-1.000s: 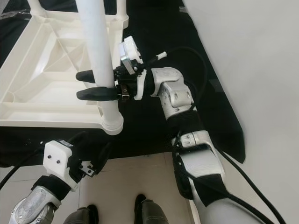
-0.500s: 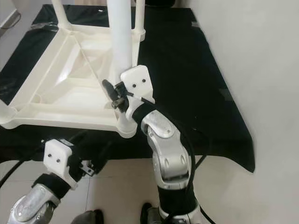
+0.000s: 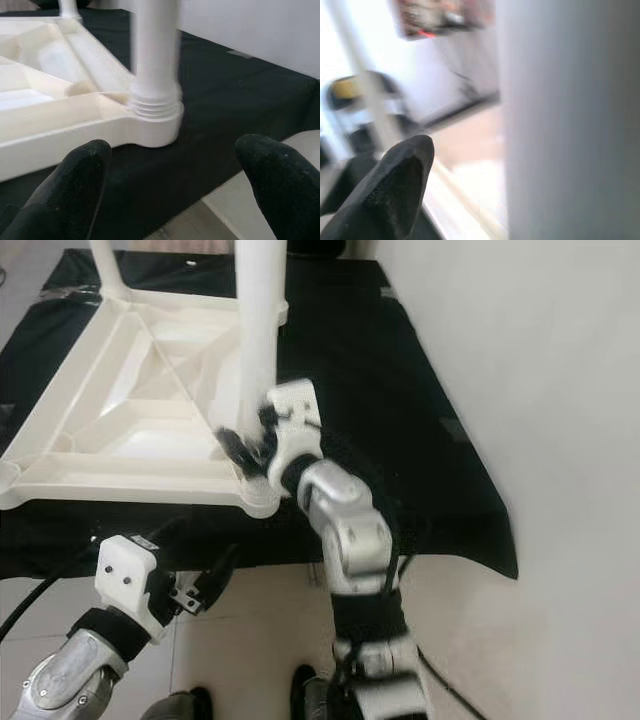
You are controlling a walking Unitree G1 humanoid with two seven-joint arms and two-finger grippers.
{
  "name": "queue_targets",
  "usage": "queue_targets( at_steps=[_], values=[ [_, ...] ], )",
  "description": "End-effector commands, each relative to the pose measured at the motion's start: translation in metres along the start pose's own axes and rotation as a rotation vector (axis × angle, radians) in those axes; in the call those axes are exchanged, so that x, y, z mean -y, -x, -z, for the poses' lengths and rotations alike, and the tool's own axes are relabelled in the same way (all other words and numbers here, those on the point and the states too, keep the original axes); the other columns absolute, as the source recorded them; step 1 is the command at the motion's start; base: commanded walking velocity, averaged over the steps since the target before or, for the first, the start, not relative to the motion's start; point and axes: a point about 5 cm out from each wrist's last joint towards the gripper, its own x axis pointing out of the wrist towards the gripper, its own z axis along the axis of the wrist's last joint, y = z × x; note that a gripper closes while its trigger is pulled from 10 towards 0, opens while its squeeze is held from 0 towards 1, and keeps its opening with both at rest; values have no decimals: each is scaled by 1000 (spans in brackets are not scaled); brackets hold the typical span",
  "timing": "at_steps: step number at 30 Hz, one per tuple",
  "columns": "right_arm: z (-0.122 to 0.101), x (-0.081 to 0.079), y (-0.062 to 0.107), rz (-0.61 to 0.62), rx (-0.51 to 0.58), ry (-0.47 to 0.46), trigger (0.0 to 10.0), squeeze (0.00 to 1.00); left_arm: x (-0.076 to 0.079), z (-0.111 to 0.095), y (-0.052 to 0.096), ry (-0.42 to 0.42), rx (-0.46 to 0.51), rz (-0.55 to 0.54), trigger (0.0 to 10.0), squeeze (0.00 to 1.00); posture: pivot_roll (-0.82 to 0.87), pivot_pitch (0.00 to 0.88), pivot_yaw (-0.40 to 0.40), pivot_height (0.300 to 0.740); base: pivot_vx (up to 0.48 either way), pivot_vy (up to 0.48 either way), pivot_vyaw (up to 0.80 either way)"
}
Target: Building children table
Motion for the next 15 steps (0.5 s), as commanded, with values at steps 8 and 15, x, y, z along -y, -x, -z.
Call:
queue_targets(
  at_steps=[8,15],
  values=[
    [6,6,1,-396,-3,86,10000,0,7,-2,12,2,-16,-5,10000,0,160,302,-136,740,0,0,0],
    [4,15,-8,-509,-19,92,10000,0,9,-3,21,0,-35,-22,10000,0,189,322,-134,740,0,0,0]
  ],
)
